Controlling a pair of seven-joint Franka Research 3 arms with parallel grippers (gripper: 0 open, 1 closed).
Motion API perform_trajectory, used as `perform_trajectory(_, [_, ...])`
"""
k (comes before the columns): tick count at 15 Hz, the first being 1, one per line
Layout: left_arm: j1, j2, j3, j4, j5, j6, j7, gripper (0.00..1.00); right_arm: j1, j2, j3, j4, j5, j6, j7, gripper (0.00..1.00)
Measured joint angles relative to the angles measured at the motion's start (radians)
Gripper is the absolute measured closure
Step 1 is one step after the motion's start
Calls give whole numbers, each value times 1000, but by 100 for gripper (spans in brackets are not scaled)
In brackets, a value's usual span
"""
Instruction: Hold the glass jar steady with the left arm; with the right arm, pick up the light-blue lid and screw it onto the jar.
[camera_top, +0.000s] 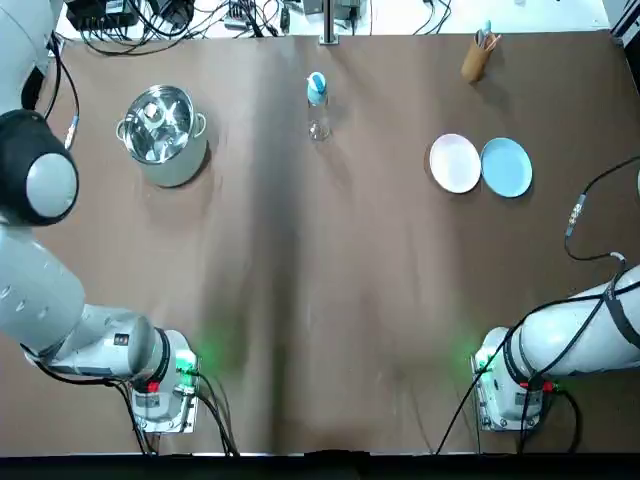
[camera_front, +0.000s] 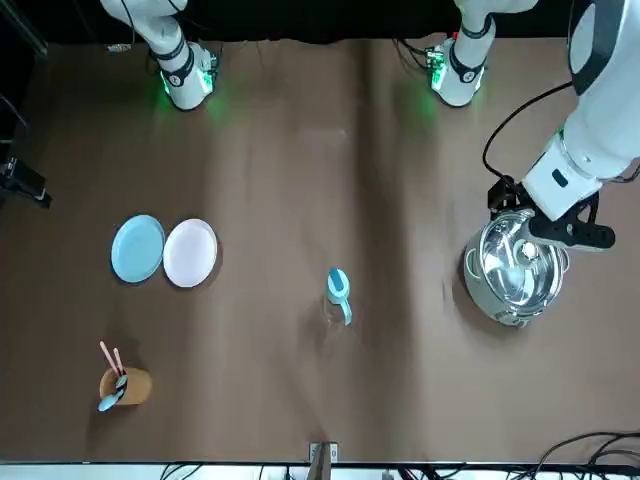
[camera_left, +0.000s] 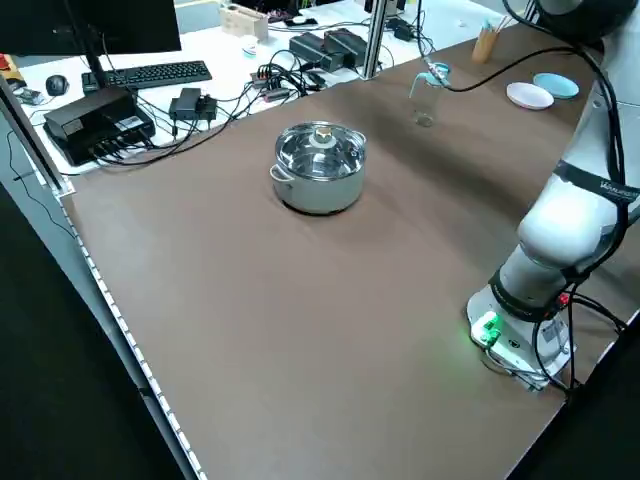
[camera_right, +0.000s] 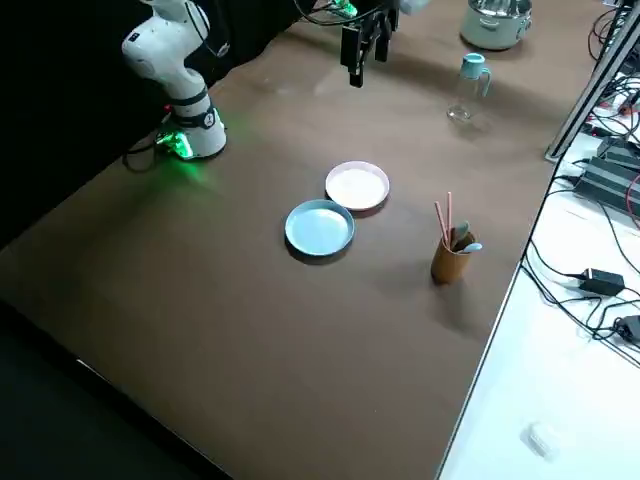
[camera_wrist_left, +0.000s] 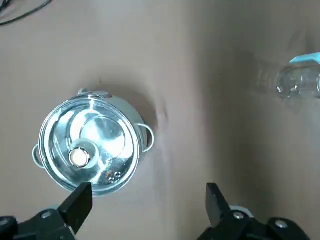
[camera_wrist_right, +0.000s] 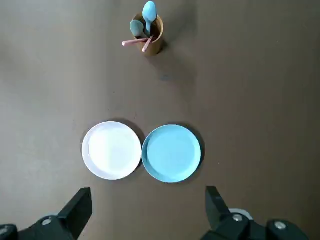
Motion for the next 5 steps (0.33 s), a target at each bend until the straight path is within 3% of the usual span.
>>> perform_trajectory(3, [1, -82, 20, -123, -9, 69, -2, 0, 1, 0, 0, 1, 0, 3, 0, 0])
perform_trajectory(5, [1, -107, 25, -144, -9, 76, -2, 0, 4, 0, 1, 4, 0, 6, 0, 0])
